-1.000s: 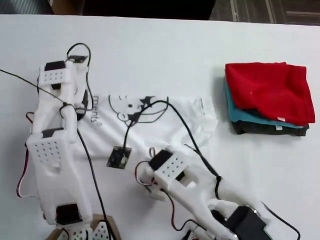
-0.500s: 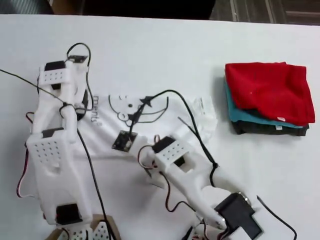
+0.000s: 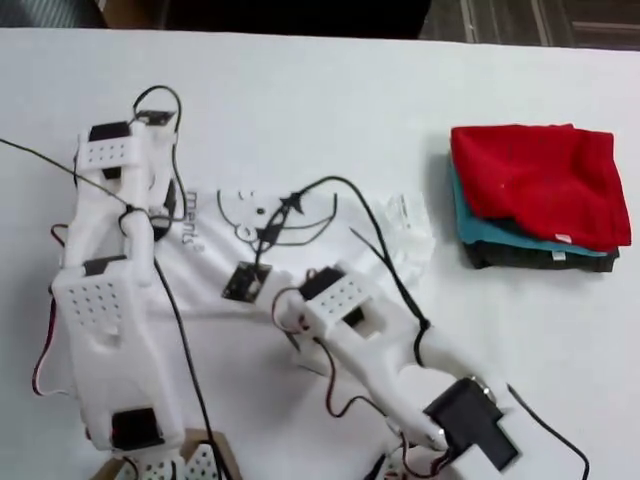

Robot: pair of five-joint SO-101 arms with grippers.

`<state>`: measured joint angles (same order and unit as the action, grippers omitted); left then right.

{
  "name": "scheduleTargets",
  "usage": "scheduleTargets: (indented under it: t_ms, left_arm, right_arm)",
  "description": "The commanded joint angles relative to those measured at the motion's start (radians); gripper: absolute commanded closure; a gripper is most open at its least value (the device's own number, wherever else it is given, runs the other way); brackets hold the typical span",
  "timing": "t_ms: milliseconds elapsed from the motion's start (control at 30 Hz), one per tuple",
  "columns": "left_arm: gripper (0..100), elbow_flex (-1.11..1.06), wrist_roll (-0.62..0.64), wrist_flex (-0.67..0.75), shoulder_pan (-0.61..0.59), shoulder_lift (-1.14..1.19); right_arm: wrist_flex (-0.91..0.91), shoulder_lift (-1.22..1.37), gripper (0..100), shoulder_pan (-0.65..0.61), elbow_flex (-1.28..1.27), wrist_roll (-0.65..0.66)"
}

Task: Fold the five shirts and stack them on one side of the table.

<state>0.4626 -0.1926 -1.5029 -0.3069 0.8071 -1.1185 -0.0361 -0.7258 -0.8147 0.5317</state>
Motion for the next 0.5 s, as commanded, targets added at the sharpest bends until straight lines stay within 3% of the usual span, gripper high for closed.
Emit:
scheduleTargets:
  t_ms: [0, 233, 467]
  left_arm:
    - [97, -0.002, 0.005, 0.049, 0.009, 0.006]
    - [97, -0.002, 0.005, 0.049, 0.009, 0.006]
    - [97, -0.001, 0.005, 0.049, 0.009, 0.006]
  right_arm:
    - [-0.041, 0.099, 78.7, 0.068, 0.041, -0.002]
    - [-0.059, 0.197, 95.1, 0.110, 0.132, 0.005]
    - [-0.056, 0.188, 97.8, 0.110, 0.137, 0.006]
